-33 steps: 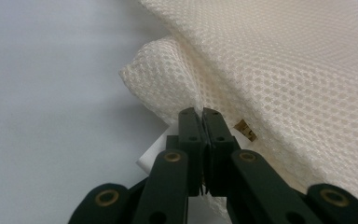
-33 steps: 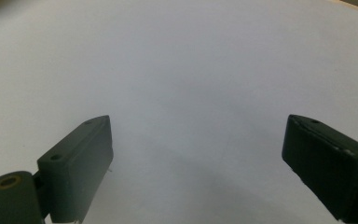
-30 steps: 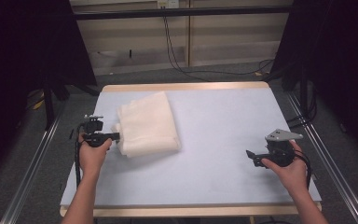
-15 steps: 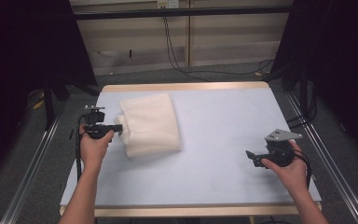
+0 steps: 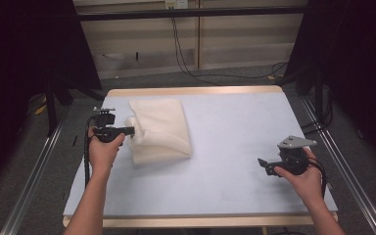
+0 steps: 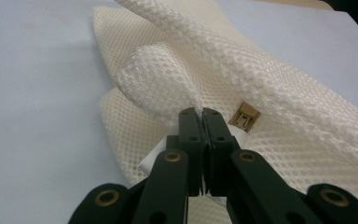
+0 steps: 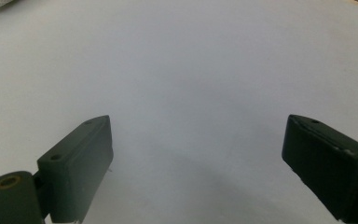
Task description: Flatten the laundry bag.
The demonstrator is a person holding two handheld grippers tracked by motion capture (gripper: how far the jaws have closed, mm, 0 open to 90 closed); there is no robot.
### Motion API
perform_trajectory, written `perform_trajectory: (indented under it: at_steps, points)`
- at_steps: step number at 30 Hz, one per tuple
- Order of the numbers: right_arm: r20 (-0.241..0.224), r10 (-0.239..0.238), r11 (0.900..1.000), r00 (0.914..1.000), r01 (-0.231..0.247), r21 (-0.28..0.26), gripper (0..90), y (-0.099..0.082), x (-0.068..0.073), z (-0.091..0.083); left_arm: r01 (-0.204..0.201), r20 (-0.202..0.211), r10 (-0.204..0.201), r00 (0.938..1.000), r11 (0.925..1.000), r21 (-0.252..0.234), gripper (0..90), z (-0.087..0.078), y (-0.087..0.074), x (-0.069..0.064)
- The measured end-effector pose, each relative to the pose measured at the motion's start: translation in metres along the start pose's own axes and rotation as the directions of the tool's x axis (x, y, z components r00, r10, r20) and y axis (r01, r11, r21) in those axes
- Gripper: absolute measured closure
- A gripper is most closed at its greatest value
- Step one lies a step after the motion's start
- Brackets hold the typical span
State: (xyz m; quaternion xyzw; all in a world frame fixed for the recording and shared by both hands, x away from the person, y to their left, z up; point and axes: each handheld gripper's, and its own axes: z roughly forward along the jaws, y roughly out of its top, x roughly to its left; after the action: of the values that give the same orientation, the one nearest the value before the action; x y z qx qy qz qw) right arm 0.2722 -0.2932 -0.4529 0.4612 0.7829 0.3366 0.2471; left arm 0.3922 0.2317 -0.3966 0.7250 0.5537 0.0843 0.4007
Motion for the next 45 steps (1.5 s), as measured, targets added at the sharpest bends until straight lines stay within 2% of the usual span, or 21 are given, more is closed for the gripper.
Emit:
perform_trajectory:
  at_steps: [1, 2, 3, 5, 9, 10, 17, 20, 21, 25, 27, 35, 45]
  points:
    - [-0.004, -0.004, 1.0000, 1.0000, 0.004, -0.003, 8.2, 0.000, 0.000, 0.000, -0.010, 0.005, 0.010, 0.9999, 0.9999, 0.005, 88.0, 0.000, 0.001, -0.001]
    - [-0.007, -0.007, 1.0000, 1.0000, 0.007, -0.003, 8.2, 0.000, 0.000, 0.000, 0.007, 0.008, -0.007, 0.9999, 0.9999, -0.010, 88.0, 0.002, 0.002, -0.005]
    - [-0.008, -0.008, 1.0000, 0.9999, 0.008, -0.003, 8.2, 0.000, 0.000, 0.000, -0.015, 0.012, 0.015, 0.9998, 0.9999, 0.005, 88.0, 0.002, 0.002, -0.005]
    - [-0.006, -0.008, 1.0000, 0.9999, 0.008, 0.000, 8.2, 0.000, 0.001, 0.000, -0.029, 0.018, 0.028, 0.9994, 0.9995, 0.011, 87.9, 0.004, 0.003, -0.008]
    - [-0.005, -0.015, 0.9999, 0.9999, 0.015, 0.000, 8.3, 0.000, 0.001, 0.000, -0.019, 0.033, 0.019, 0.9993, 0.9998, -0.006, 87.8, 0.010, 0.004, -0.015]
    - [-0.009, -0.015, 0.9999, 0.9998, 0.015, -0.002, 8.3, 0.000, 0.001, 0.000, -0.039, 0.037, 0.038, 0.9986, 0.9992, 0.005, 87.8, 0.011, 0.004, -0.016]
    - [-0.010, -0.021, 0.9998, 0.9997, 0.021, -0.005, 8.7, 0.000, 0.001, 0.000, -0.053, 0.059, 0.052, 0.9969, 0.9986, 0.006, 87.5, 0.018, 0.006, -0.027]
    - [-0.011, -0.024, 0.9997, 0.9997, 0.024, -0.004, 8.8, -0.001, 0.001, 0.000, -0.047, 0.071, 0.047, 0.9964, 0.9989, 0.000, 87.5, 0.021, 0.007, -0.029]
    - [-0.012, -0.025, 0.9997, 0.9996, 0.025, -0.004, 8.8, 0.000, 0.001, -0.001, -0.057, 0.065, 0.057, 0.9963, 0.9984, 0.002, 87.5, 0.022, 0.008, -0.030]
    - [-0.010, -0.024, 0.9997, 0.9997, 0.024, -0.004, 8.8, 0.000, 0.001, -0.001, -0.048, 0.072, 0.049, 0.9962, 0.9988, -0.012, 87.6, 0.026, 0.010, -0.037]
    - [-0.012, -0.023, 0.9997, 0.9997, 0.023, -0.003, 8.8, 0.000, 0.001, -0.001, -0.070, 0.076, 0.070, 0.9946, 0.9975, -0.004, 87.5, 0.027, 0.011, -0.040]
    - [-0.017, -0.014, 0.9999, 0.9998, 0.014, 0.001, 8.8, -0.001, 0.002, -0.001, -0.087, 0.088, 0.087, 0.9923, 0.9962, -0.009, 87.0, 0.033, 0.016, -0.052]
    - [-0.013, -0.021, 0.9998, 0.9997, 0.020, -0.006, 8.9, -0.001, 0.000, -0.002, -0.095, 0.107, 0.096, 0.9895, 0.9953, -0.022, 86.3, 0.043, 0.017, -0.065]
